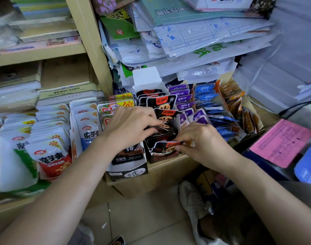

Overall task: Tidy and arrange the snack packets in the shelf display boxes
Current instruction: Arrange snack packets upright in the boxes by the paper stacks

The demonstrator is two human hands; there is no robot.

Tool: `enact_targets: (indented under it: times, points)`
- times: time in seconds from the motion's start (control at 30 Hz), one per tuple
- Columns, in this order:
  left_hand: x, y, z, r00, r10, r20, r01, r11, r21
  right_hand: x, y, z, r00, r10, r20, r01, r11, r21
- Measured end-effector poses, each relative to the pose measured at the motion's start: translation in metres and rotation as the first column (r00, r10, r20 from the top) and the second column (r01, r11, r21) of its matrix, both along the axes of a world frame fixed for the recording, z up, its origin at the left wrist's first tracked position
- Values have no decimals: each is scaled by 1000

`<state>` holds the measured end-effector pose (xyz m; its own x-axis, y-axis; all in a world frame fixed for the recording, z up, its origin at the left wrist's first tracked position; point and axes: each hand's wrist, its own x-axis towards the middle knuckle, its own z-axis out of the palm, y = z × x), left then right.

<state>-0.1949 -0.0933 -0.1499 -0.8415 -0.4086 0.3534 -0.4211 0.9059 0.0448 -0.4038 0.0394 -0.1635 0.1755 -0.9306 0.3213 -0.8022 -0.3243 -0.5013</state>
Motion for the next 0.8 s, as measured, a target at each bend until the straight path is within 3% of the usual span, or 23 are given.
enact_targets:
  times: [0.23, 0.43, 0.67, 0.8]
  points:
    - [-1, -3, -3, 961, 8, -277, -55, 985, -163, 5, 2, -7, 995, -96, -19, 94, 993, -73]
    - [2, -9, -14, 957, -117, -266, 65, 979, -194, 11, 3, -10, 995, -73, -63, 64, 990, -122]
    - [1, -13, -15, 944, -135, -301, 60, 967, -247, 13, 3, -11, 995, -68, -78, 59, 992, -108]
    - [1, -15, -18, 947, -107, -302, 53, 982, -182, 12, 2, -11, 995, -72, -72, 64, 992, -106]
